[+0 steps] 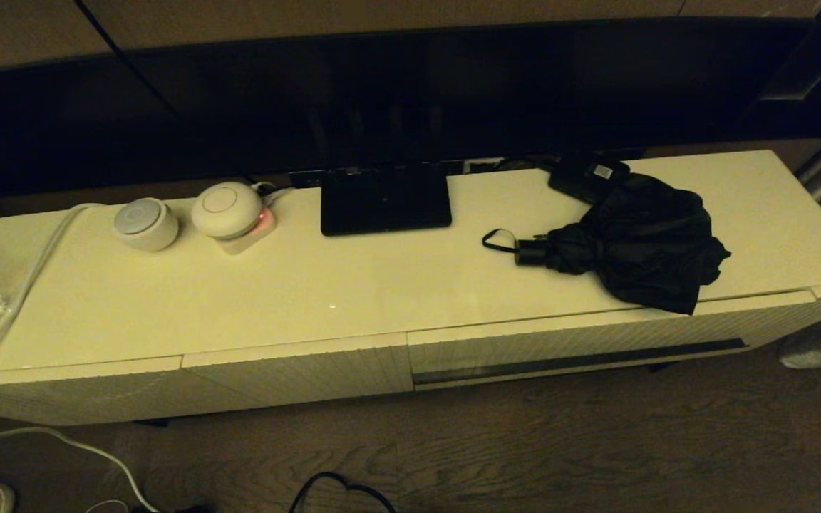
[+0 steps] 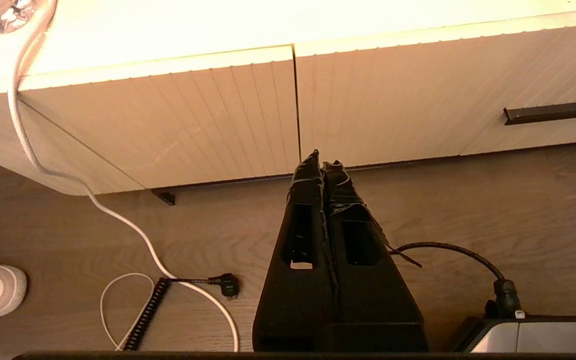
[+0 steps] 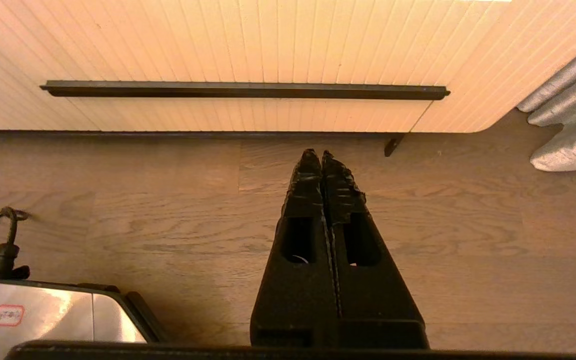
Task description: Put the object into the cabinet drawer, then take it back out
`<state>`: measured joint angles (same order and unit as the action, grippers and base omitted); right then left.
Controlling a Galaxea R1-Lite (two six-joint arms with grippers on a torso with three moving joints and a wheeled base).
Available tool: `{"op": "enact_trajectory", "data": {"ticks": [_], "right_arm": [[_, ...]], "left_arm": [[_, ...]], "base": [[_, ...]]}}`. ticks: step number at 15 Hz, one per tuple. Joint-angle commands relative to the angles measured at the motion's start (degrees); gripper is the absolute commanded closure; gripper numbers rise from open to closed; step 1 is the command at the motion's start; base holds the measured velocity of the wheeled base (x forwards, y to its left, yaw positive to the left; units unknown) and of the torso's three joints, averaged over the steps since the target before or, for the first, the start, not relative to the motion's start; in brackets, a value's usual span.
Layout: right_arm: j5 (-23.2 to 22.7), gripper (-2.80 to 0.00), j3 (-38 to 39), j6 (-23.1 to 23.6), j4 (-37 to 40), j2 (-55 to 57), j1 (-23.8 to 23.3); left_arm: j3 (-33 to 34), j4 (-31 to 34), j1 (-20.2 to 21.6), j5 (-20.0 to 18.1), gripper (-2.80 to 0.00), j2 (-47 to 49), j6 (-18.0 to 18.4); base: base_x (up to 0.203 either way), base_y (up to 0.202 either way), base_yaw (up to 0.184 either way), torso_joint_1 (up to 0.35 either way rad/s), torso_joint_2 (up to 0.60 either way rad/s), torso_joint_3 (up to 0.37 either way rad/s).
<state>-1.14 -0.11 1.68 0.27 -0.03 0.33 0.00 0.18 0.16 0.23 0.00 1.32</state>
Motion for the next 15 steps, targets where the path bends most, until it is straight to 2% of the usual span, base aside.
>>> {"op": "enact_trajectory", "data": {"ticks": [1, 3, 5, 9, 11, 15], "right_arm": [[1.1, 0.00, 0.0, 0.1, 0.2, -0.1, 0.0], [1.2, 0.00, -0.3, 0.5, 0.7, -0.1, 0.0], [1.6, 0.00, -6.1, 1.5, 3.0, 1.0, 0.0], [1.9, 0.00, -31.8, -0.6, 10.0, 19.3, 1.0], [1.5, 0.00, -41.7, 0.2, 11.5, 29.9, 1.5], [-1.7, 0.00, -50.8, 14.7, 12.7, 48.2, 2.8]], "left_arm": [[0.2, 0.0, 0.0, 0.0, 0.00, 0.0, 0.0], [0.2, 0.0, 0.0, 0.0, 0.00, 0.0, 0.0], [0.2, 0.0, 0.0, 0.0, 0.00, 0.0, 0.0], [0.2, 0.0, 0.0, 0.0, 0.00, 0.0, 0.0], [0.2, 0.0, 0.0, 0.0, 0.00, 0.0, 0.0], [0.2, 0.0, 0.0, 0.0, 0.00, 0.0, 0.0]], "base": [[0.000, 0.000, 0.000, 0.000, 0.00, 0.000], [0.000, 0.000, 0.000, 0.000, 0.00, 0.000], [0.000, 0.000, 0.000, 0.000, 0.00, 0.000], [0.000, 0.000, 0.000, 0.000, 0.00, 0.000], [0.000, 0.000, 0.000, 0.000, 0.00, 0.000], [0.000, 0.000, 0.000, 0.000, 0.00, 0.000]]}}
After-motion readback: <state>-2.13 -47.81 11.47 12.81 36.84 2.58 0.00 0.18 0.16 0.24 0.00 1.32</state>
